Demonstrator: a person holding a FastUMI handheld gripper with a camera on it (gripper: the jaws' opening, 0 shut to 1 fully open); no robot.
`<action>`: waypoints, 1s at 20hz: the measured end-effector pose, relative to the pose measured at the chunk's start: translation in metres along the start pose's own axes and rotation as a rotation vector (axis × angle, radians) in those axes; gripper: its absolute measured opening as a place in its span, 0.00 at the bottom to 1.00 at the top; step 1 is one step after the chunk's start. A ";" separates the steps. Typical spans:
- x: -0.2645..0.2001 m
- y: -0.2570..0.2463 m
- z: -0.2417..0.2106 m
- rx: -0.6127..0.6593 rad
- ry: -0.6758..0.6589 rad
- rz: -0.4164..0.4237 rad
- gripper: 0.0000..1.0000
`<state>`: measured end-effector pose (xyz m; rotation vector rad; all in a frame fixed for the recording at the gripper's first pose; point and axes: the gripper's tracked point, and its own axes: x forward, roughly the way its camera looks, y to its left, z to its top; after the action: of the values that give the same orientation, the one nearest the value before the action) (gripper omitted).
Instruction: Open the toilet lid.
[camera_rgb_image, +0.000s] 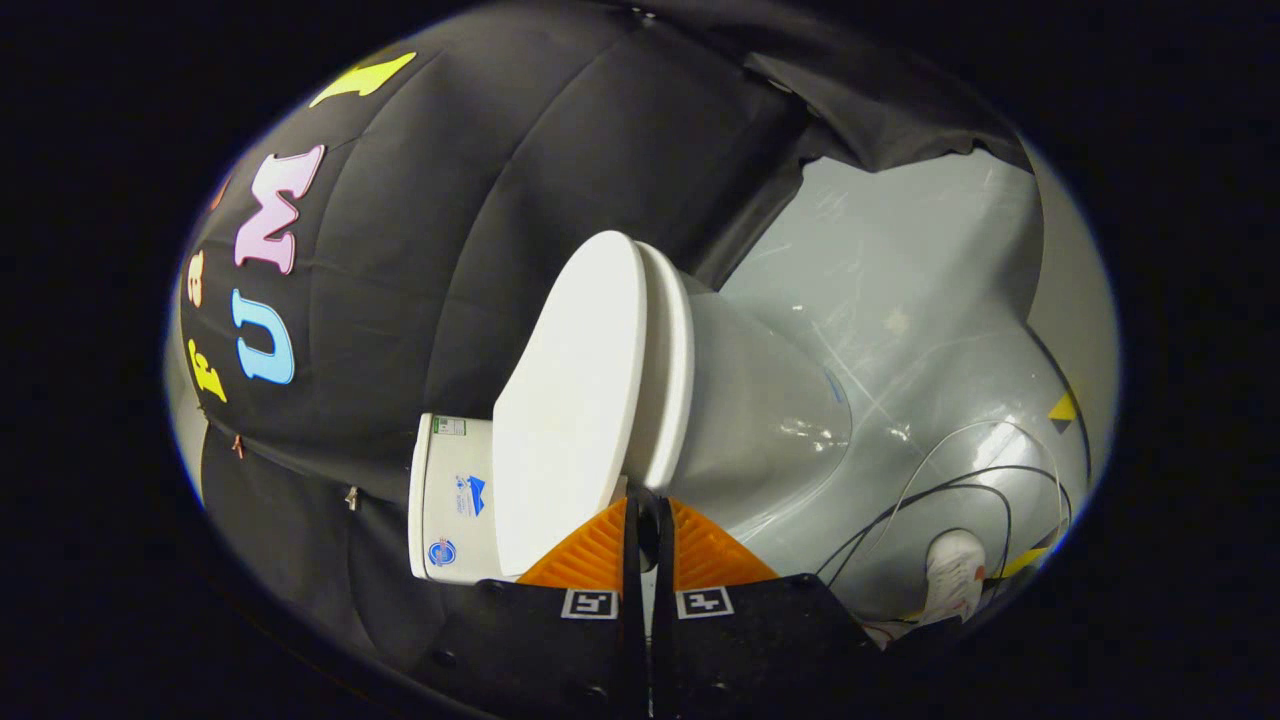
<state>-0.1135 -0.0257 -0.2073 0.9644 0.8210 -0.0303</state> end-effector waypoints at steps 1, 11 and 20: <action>-0.005 0.008 0.000 -0.005 -0.007 -0.001 0.07; -0.046 0.095 0.006 -0.180 -0.030 -0.092 0.05; -0.065 0.198 -0.018 -0.358 -0.007 -0.134 0.06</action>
<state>-0.0973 0.0844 -0.0304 0.5711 0.8496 -0.0020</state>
